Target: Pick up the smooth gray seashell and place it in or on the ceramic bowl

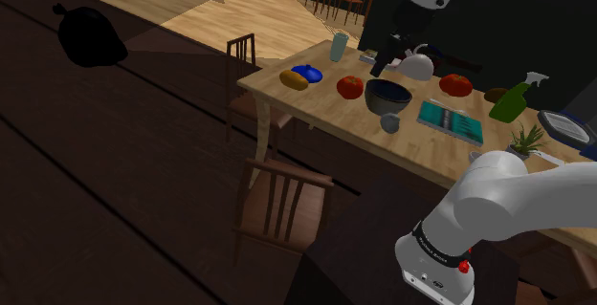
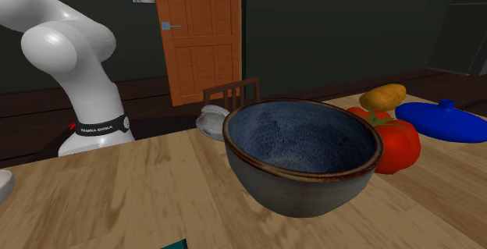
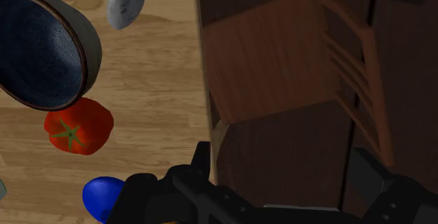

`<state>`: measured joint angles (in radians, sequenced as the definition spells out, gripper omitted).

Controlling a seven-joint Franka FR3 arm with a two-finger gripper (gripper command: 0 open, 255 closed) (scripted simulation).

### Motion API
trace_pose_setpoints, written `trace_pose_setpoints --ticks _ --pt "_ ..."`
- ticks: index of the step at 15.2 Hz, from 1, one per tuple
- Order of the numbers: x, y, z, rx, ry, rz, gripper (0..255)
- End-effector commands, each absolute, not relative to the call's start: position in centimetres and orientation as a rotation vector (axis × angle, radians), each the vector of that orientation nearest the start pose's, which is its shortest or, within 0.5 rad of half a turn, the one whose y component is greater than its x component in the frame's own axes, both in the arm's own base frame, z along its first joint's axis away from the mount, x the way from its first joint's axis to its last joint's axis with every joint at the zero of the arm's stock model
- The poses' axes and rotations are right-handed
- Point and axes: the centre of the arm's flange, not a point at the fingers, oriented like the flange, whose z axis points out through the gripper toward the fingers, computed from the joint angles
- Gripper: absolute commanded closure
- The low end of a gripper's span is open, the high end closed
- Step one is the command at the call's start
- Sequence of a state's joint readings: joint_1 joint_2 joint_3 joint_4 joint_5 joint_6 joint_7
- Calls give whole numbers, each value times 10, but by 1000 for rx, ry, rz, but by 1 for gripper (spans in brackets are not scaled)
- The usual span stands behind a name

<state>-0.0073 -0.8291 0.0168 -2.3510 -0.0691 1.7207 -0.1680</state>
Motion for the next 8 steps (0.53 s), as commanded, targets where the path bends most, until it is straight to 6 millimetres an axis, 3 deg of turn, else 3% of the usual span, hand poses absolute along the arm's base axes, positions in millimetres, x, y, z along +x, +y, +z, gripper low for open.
trace_pose_setpoints --ticks 1,8 --pt "310 -2 621 -3211 -285 -309 0" --pt "324 -87 571 -3149 -14 -255 0"
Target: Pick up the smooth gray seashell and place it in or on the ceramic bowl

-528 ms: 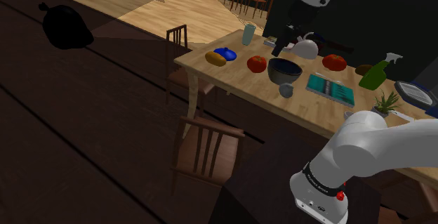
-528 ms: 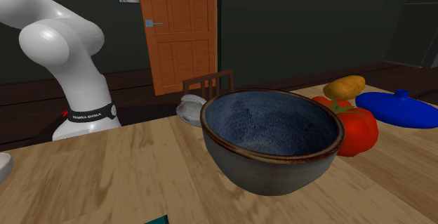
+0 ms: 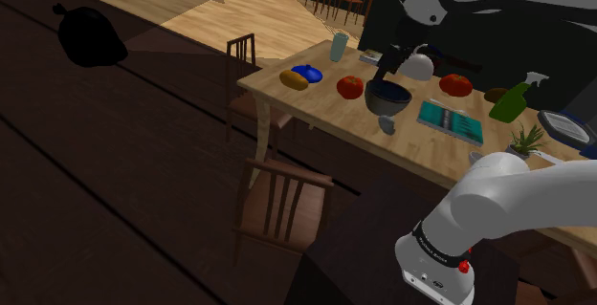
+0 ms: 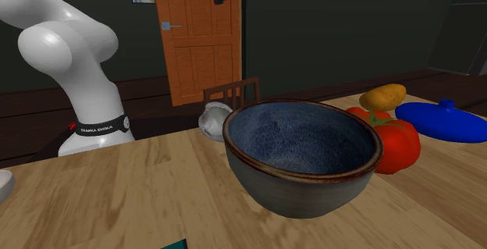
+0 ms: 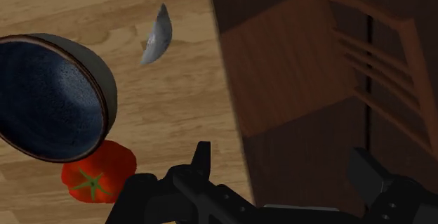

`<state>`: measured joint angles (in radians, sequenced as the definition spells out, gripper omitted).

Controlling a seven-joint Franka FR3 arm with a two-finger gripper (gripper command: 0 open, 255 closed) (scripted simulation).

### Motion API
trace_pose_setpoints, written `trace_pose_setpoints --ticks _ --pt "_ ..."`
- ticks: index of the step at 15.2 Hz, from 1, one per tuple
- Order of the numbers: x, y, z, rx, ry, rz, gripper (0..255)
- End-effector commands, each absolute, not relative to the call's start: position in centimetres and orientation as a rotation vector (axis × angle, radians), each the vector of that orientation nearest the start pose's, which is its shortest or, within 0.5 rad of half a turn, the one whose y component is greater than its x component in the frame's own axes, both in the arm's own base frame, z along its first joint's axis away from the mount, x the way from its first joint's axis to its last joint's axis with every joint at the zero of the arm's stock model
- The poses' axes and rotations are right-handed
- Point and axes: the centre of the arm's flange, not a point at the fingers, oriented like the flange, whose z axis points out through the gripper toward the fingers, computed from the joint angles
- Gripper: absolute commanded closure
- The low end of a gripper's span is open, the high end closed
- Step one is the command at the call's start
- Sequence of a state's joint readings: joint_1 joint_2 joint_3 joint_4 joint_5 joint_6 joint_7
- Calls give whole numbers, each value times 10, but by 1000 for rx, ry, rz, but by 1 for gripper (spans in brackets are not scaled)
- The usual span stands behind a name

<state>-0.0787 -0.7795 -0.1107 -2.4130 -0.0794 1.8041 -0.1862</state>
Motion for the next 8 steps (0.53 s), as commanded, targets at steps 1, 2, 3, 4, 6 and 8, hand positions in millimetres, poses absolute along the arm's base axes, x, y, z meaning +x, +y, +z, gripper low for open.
trace_pose_setpoints --ticks 1,2,3,4,6,8 --pt "325 -99 563 -3139 24 -247 0" --pt "326 -111 555 -3127 61 -239 0" --pt "326 -123 547 -3116 98 -231 0" --pt "326 -135 539 -3103 135 -224 0" --pt "325 -158 522 -3078 208 -208 0" --pt "323 -180 504 -3050 279 -193 0"
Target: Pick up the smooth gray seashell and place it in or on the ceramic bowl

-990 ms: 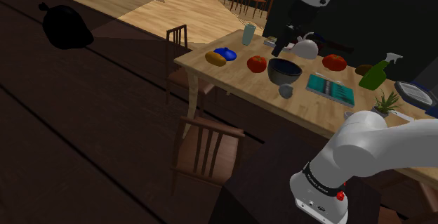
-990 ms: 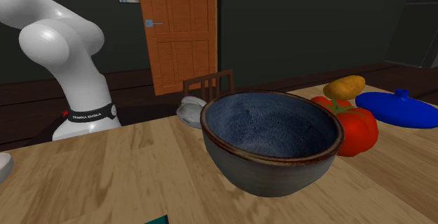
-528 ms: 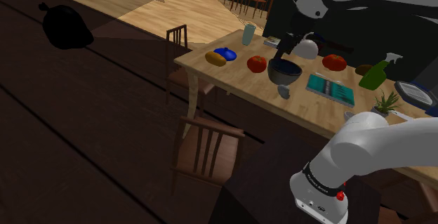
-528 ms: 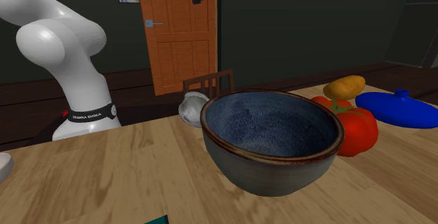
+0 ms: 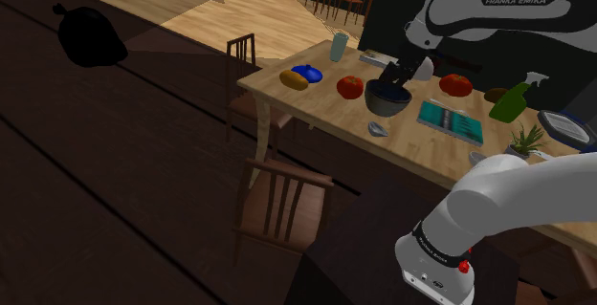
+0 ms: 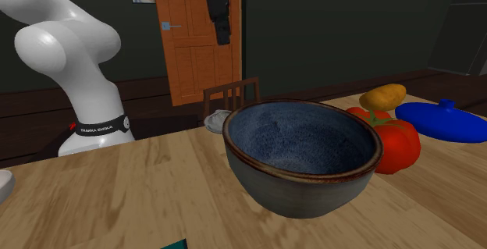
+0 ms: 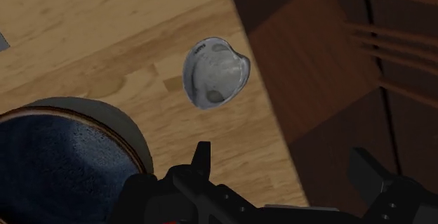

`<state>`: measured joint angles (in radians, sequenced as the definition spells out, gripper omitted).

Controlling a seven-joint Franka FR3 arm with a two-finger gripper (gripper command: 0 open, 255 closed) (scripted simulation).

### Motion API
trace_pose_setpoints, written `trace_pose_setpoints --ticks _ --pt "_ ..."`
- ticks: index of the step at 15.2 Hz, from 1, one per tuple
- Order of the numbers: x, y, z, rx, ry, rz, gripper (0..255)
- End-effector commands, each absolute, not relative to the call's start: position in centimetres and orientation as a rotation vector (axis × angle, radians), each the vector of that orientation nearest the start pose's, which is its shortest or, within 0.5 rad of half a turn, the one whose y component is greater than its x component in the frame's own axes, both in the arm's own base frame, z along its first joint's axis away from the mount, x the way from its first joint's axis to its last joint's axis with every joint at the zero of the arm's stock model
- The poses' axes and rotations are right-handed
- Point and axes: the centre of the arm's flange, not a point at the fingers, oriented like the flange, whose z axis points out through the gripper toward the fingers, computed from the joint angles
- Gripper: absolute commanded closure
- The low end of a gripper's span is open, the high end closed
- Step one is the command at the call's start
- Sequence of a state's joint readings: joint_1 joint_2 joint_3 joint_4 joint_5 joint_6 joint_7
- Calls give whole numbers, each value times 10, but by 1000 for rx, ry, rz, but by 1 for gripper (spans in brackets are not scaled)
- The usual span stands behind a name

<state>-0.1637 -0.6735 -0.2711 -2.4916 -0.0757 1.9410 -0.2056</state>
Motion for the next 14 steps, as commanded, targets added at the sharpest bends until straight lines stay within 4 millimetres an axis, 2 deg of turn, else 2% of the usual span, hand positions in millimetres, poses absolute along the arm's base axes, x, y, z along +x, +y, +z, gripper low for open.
trace_pose_setpoints --ticks 1,9,14 --pt "321 -191 495 -3036 314 -185 0" --pt "298 -273 418 -2907 586 -125 0" --pt "300 -273 395 -2901 596 -123 0"
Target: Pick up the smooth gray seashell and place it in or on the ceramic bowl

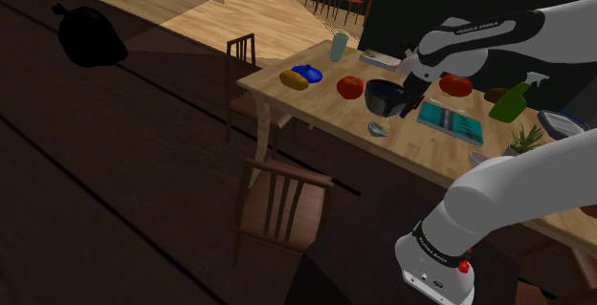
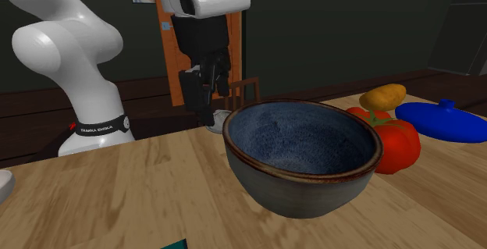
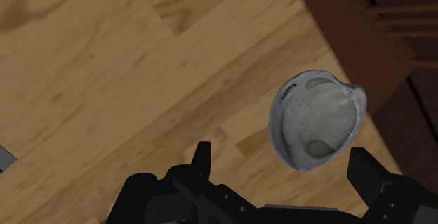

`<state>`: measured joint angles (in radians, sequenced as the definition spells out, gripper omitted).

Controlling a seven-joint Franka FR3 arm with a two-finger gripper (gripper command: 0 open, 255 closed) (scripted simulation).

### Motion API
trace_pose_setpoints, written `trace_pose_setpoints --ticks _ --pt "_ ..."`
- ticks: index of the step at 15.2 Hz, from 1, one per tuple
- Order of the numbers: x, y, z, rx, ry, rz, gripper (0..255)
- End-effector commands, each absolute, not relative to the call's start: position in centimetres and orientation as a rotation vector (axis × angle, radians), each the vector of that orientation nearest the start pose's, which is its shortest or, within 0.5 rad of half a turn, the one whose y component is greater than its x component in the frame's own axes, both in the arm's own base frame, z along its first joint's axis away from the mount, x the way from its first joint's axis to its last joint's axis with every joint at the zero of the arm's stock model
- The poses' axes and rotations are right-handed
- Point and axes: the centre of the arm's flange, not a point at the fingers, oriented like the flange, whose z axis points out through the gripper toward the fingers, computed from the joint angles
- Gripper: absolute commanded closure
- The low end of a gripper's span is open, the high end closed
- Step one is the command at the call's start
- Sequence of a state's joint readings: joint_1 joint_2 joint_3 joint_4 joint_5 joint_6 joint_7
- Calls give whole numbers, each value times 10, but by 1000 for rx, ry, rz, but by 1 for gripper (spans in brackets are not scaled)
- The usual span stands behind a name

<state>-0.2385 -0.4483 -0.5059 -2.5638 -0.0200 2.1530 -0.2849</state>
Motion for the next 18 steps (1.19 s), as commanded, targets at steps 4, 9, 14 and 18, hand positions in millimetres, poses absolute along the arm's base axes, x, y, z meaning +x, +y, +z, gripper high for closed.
trace_pose_setpoints --ticks 4,9,14,18 --pt "302 -270 376 -2901 596 -123 0" --pt "302 -270 376 -2901 596 -123 0" --pt "302 -270 376 -2901 596 -123 255" --pt "302 -270 376 -2901 596 -123 255"
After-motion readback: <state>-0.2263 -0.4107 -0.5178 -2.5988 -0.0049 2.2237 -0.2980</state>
